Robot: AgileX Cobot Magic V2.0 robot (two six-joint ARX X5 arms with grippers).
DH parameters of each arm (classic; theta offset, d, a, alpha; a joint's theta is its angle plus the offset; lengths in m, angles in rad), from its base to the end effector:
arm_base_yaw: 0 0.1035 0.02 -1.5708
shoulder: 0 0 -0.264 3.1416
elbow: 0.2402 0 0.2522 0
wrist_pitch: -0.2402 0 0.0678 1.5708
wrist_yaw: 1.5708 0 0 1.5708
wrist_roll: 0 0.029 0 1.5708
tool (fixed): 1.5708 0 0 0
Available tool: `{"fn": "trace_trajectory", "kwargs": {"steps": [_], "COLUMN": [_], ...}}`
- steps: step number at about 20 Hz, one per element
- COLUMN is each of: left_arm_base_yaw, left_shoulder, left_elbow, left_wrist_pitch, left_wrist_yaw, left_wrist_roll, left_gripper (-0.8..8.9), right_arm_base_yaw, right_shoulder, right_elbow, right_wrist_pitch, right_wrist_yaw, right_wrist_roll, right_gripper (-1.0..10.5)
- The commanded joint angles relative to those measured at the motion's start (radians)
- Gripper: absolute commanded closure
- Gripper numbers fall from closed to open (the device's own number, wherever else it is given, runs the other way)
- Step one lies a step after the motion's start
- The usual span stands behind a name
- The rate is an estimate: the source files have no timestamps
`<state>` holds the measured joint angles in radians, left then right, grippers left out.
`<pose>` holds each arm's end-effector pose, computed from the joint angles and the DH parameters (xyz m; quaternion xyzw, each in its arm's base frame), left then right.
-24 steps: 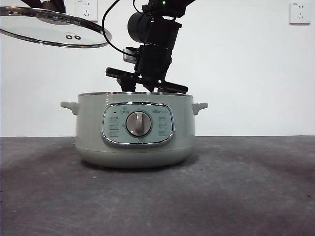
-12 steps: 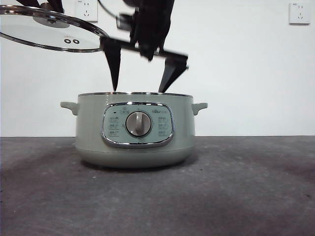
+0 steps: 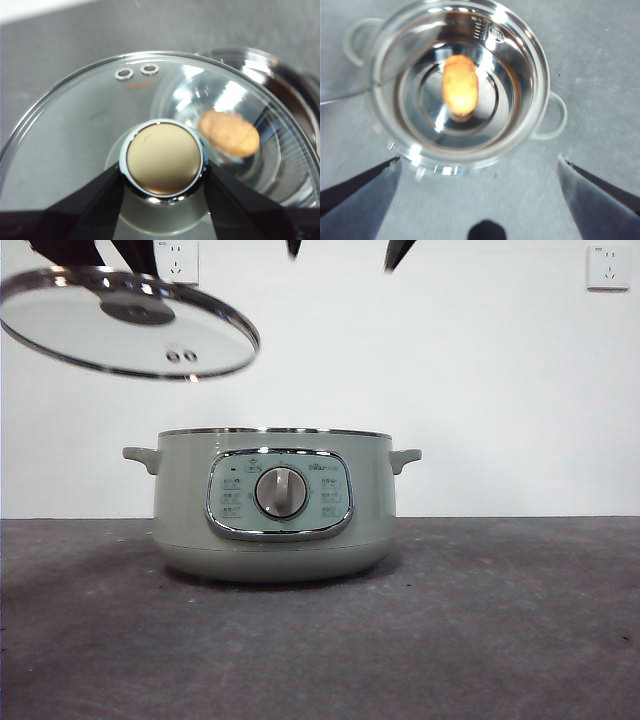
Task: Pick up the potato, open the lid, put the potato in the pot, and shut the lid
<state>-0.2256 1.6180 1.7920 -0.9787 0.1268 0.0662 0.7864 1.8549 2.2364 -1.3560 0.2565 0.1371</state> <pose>0.3211 -0.0775 0.3991 0.0493 0.3855 -0.1742 0.9048 0.2545 0.2445 0.4245 -0.1743 0.4209 0.2030 0.8668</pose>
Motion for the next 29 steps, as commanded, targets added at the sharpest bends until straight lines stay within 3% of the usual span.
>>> {"fn": "trace_trajectory", "kwargs": {"steps": [1, 4, 8, 13, 18, 29], "left_arm_base_yaw": [-0.033, -0.075, -0.13, -0.187, -0.215, -0.233], "left_shoulder": [0.023, 0.055, 0.077, 0.099, 0.159, 0.281], "left_elbow": [0.01, 0.01, 0.01, 0.01, 0.01, 0.01], "left_wrist_pitch": [0.03, 0.033, 0.042, 0.082, 0.097, 0.148], "left_wrist_yaw": [0.011, 0.011, 0.011, 0.011, 0.01, 0.0], "left_wrist_roll": [-0.011, -0.013, -0.029, -0.066, -0.066, -0.066], "left_gripper": [8.08, 8.08, 8.08, 8.09, 8.09, 8.08], "right_arm_base_yaw": [0.014, 0.021, 0.02, 0.018, 0.019, 0.019], "right_shoulder": [-0.092, -0.249, -0.444, -0.641, -0.774, -0.911], "right_elbow": [-0.115, -0.315, -0.562, -0.738, -0.801, -0.806], "right_wrist_pitch": [-0.024, -0.024, -0.024, -0.024, -0.024, -0.024], "right_wrist_yaw": [-0.001, 0.012, 0.124, 0.129, 0.09, 0.073], "right_wrist_roll": [-0.006, 0.011, 0.024, 0.106, 0.187, 0.223], "right_gripper": [2.5, 2.5, 2.5, 2.5, 2.5, 2.5]}}
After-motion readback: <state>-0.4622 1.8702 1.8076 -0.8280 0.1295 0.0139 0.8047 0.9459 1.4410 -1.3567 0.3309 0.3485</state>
